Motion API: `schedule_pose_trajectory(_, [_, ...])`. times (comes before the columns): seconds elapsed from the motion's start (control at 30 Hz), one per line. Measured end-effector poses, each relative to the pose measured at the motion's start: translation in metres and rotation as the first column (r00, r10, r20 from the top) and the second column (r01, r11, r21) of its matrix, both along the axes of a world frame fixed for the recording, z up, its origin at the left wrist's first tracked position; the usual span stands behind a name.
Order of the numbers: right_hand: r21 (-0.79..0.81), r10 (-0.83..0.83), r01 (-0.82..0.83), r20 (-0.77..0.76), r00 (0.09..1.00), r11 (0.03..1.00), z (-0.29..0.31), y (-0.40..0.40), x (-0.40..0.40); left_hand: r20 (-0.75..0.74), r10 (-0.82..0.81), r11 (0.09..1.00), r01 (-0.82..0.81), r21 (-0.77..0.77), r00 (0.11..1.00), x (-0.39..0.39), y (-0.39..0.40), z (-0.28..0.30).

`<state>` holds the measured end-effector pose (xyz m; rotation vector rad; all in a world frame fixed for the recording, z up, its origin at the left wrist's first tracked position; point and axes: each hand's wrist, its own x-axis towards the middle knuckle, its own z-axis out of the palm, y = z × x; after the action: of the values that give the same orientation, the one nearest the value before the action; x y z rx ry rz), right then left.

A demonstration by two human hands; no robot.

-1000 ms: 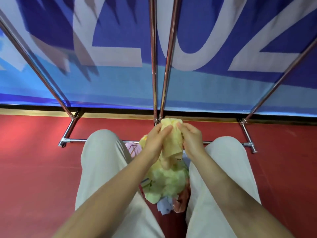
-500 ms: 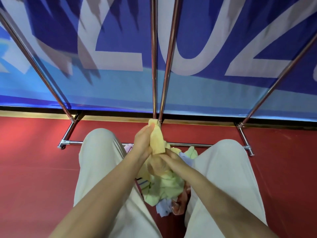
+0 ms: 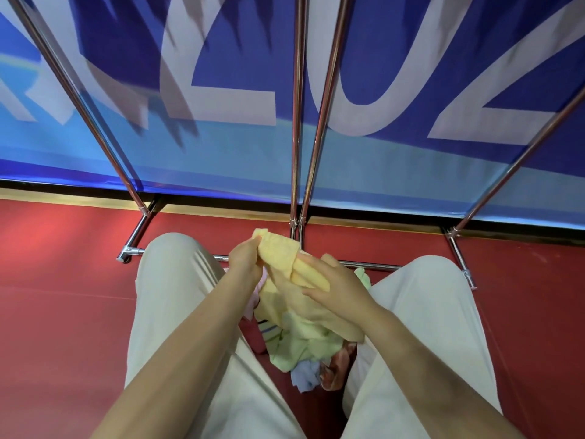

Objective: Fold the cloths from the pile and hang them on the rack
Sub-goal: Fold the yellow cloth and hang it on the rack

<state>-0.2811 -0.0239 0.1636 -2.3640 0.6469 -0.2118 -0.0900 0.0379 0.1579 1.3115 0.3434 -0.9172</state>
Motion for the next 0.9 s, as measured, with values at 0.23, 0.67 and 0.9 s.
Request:
schedule_pose_trajectory(0.23, [0.407, -0.315, 0.207, 0.219, 0.923, 0.89, 0.003, -0.001, -0.002, 0.451, -0.223, 0.974, 0.179, 0.139, 0.864, -0.008, 0.012, -0.009])
schedule_pose_trajectory(0.67, [0.907, -0.644, 0.169, 0.134, 0.753, 0.386, 0.004, -0.008, 0.003, 0.411, -0.618, 0.74, 0.672, 0.019, 0.67, -0.055, 0.012, 0.004])
schedule_pose_trajectory(0.9, [0.946, -0.648, 0.159, 0.067, 0.759, 0.284, -0.003, -0.016, 0.001, 0.538, -0.626, 0.718, 0.686, 0.117, 0.564, -0.051, 0.011, -0.004])
